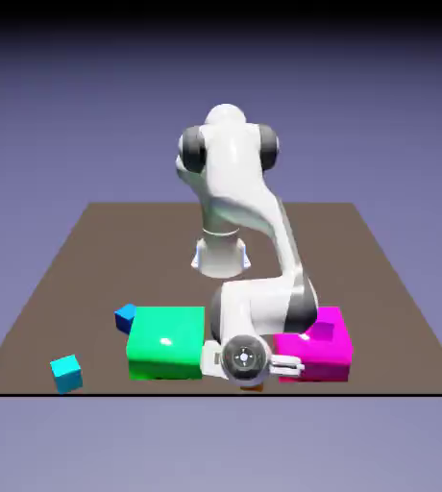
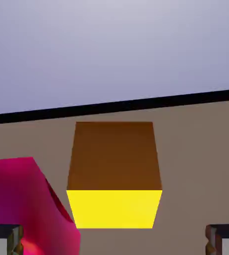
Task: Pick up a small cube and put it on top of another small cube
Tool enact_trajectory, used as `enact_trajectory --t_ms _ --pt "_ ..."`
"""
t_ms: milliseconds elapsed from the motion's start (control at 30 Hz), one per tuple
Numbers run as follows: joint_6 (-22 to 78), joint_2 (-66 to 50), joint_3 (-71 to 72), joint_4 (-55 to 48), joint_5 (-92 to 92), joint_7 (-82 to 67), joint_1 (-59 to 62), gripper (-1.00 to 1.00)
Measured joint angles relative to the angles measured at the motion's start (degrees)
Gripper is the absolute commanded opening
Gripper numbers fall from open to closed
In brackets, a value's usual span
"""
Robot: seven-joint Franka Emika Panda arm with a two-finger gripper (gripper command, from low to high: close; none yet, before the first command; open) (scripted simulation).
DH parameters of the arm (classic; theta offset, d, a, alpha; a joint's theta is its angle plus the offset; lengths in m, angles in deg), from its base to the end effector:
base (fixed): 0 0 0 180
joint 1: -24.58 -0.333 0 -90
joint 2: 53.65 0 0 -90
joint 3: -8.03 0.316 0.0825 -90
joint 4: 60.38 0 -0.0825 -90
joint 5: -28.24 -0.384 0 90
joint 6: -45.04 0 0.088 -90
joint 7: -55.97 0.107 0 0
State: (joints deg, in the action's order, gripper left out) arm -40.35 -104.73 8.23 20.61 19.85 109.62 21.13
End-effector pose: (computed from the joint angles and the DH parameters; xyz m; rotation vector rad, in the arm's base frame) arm 0.6191 0.0559 0.1348 2.3857 -1.1881 -1.1077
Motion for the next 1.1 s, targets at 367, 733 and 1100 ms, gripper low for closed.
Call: enact_trajectory --t_ms 367,733,1100 --pt "2.2 -0.2 -0.6 -2.3 -0.7 0.4 0.5 -1.0" --pt "8.6 -5.6 -22.5 -9.2 -28.1 9.6 14.3 -1.0" --pt "13.9 -10.1 -40.9 -15.0 -51.2 17.4 25.9 -1.0"
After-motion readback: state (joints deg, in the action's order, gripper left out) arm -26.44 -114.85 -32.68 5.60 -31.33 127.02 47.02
